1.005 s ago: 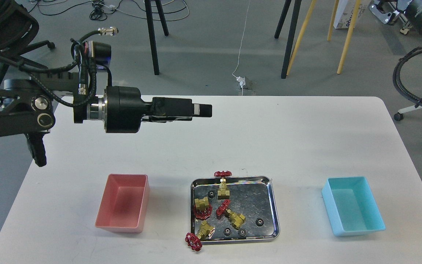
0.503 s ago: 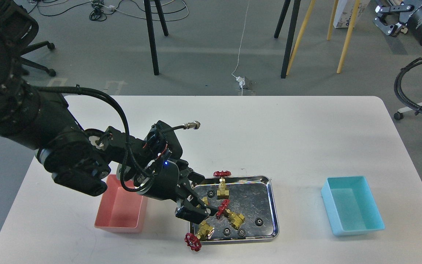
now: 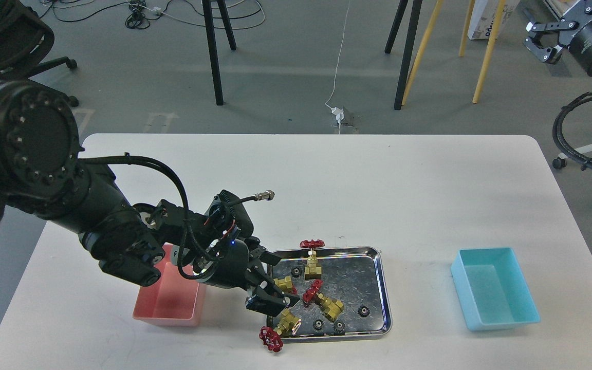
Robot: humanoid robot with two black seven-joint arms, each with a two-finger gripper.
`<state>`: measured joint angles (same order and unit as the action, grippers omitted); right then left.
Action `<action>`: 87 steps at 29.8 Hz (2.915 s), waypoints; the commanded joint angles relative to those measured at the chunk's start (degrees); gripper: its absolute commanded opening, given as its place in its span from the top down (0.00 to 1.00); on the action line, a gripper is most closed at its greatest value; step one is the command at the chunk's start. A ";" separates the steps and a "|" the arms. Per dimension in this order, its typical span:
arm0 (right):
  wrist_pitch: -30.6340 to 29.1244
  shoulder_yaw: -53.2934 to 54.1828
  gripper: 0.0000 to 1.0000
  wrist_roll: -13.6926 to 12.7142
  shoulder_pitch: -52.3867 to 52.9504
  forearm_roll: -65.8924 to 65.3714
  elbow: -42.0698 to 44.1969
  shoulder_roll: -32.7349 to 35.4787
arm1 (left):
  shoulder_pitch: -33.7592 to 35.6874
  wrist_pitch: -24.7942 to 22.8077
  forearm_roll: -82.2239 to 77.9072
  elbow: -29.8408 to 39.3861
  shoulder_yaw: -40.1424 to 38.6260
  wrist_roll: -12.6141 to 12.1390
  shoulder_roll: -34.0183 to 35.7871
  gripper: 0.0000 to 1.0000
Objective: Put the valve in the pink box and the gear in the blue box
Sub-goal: 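Close the left gripper around the red-handled brass valve, then lift the valve with the left gripper and carry it over the pink box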
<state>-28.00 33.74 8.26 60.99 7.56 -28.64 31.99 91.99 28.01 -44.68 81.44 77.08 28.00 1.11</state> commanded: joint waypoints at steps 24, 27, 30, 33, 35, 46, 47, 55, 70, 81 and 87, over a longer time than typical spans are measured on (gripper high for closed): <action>0.00 0.18 0.00 0.09 -1.93 0.00 -0.27 0.09 | -6.47 -0.01 -0.05 -7.26 0.09 0.00 -1.11 0.32; 0.00 0.18 0.00 0.09 -1.93 0.08 -0.27 0.18 | -6.56 -0.01 -0.05 -7.96 0.26 0.00 -1.11 0.37; 0.00 0.18 0.00 0.09 -1.93 0.08 -0.27 0.18 | -6.56 -0.01 -0.05 -8.05 0.26 0.00 -1.11 0.40; 0.00 0.18 0.00 0.09 -1.93 0.00 -0.27 0.26 | -6.56 -0.01 -0.14 -8.05 0.35 0.00 -1.11 0.44; 0.00 0.18 0.00 0.09 -1.93 0.08 -0.27 0.26 | -6.56 -0.01 -0.23 -8.05 0.35 0.00 -1.11 0.48; 0.00 0.18 0.00 0.09 -2.19 0.08 -0.36 0.44 | -7.26 -0.01 -0.23 -8.14 0.44 0.00 -1.11 0.62; 0.00 0.18 0.00 0.09 -2.19 0.08 -0.36 0.44 | -7.35 -0.01 -0.23 -8.14 0.53 0.00 -1.11 0.64; 0.00 0.18 0.00 0.09 -2.19 0.08 -0.36 0.44 | -7.35 -0.01 -0.40 -8.14 1.41 0.00 -1.11 0.83; 0.00 0.45 0.00 0.35 -2.19 0.08 -0.36 0.18 | -0.77 -0.01 -0.67 -4.98 0.62 0.00 2.05 0.86; 0.00 3.52 0.00 0.00 5.88 0.08 -0.63 -3.51 | 5.91 -0.01 -1.81 4.33 2.37 0.00 14.86 0.86; 0.00 3.35 0.00 0.00 8.88 0.00 -0.54 -4.30 | 7.94 -0.01 -6.11 8.21 3.95 0.00 23.57 0.86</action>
<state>-28.00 37.20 8.20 69.25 7.63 -29.28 28.03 99.44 28.00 -49.07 88.52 80.17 28.00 20.82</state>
